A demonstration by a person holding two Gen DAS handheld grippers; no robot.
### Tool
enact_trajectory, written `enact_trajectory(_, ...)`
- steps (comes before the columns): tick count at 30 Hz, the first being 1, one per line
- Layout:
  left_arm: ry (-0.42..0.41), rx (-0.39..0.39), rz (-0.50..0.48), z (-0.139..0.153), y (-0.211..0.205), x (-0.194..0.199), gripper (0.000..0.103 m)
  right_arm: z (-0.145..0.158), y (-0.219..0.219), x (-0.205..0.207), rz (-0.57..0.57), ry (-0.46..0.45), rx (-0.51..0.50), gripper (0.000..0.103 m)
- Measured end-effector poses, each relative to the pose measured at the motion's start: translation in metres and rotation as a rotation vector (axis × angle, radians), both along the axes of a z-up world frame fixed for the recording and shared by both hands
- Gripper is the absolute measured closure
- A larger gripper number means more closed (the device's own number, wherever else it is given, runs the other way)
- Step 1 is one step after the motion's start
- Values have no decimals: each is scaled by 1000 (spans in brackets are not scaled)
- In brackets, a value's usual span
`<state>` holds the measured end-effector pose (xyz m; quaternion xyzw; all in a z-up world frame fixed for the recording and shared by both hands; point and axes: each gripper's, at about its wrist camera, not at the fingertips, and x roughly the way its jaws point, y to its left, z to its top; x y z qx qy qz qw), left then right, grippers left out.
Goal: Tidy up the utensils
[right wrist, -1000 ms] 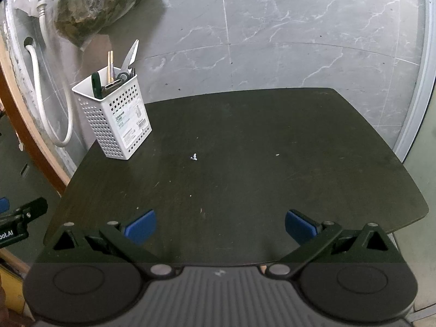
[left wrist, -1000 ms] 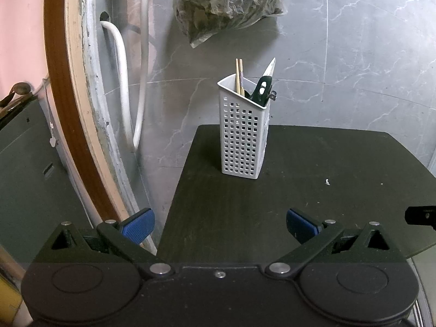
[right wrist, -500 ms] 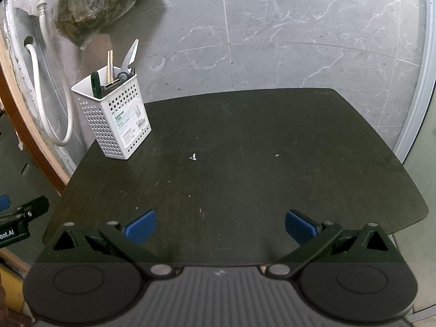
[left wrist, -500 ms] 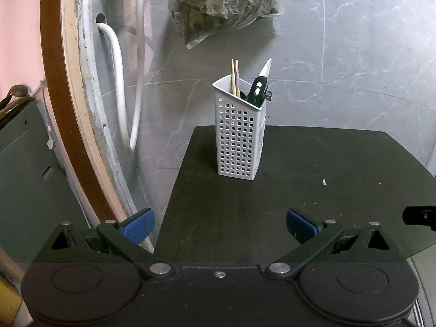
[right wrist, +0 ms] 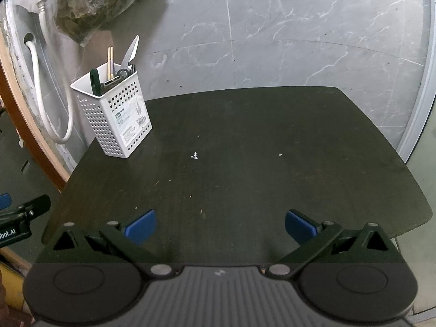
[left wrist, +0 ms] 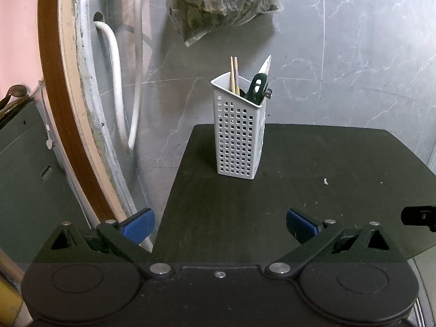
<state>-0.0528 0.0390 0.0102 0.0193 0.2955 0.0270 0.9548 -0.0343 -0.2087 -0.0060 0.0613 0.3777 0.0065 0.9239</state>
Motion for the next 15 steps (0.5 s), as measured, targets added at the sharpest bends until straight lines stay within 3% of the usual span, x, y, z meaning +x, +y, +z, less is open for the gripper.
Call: enact_trajectory(15, 9, 3, -10, -2, -2, 5, 1, -2, 1, 5, -8, 14, -2, 0)
